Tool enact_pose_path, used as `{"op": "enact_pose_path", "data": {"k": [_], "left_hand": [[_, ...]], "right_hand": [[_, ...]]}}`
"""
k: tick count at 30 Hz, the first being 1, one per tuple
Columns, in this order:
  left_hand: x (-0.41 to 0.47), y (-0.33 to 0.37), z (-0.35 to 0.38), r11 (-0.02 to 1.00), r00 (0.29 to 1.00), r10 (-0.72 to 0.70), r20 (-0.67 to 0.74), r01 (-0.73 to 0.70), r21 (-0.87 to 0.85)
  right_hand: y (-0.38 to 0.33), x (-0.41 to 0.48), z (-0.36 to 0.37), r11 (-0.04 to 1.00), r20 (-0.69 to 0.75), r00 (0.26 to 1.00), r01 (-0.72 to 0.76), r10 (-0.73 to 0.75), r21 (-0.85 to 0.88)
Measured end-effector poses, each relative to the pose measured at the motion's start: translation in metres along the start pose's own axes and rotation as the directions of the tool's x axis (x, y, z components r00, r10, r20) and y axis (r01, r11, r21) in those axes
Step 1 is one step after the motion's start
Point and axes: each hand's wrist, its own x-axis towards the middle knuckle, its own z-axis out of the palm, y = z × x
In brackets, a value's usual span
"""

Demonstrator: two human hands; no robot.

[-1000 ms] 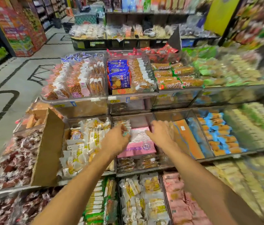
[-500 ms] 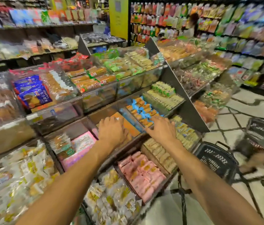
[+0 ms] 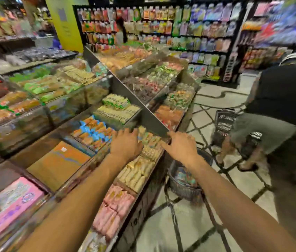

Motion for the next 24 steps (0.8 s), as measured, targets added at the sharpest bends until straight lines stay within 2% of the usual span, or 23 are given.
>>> {"op": "enact_pose_path", "data": {"k": [6,11,19,24], "left_hand": [[0.044,0.082,0.025,0.995,0.995,0.097,0.039,-0.097,0.003],[0.095,0.134,0.048,0.986,0.981,0.165,0.098,-0.164,-0.015],[0.208,0.205,0.096,0.948,0.94,0.312,0.139,-0.317,0.014],[0.285,0.234,0.121,0.92,0.908,0.375,0.185,-0.389,0.049]], "right_hand": [[0.089,0.014,0.0,0.995,0.017,0.997,-0.072,0.073,-0.065],[0.149,0.038,0.014,0.989,0.022,0.989,-0.143,0.145,-0.045],[0.235,0.113,0.048,0.949,0.043,0.948,-0.313,0.314,-0.04],[0.277,0.167,0.068,0.915,0.024,0.918,-0.391,0.395,-0.101]]}}
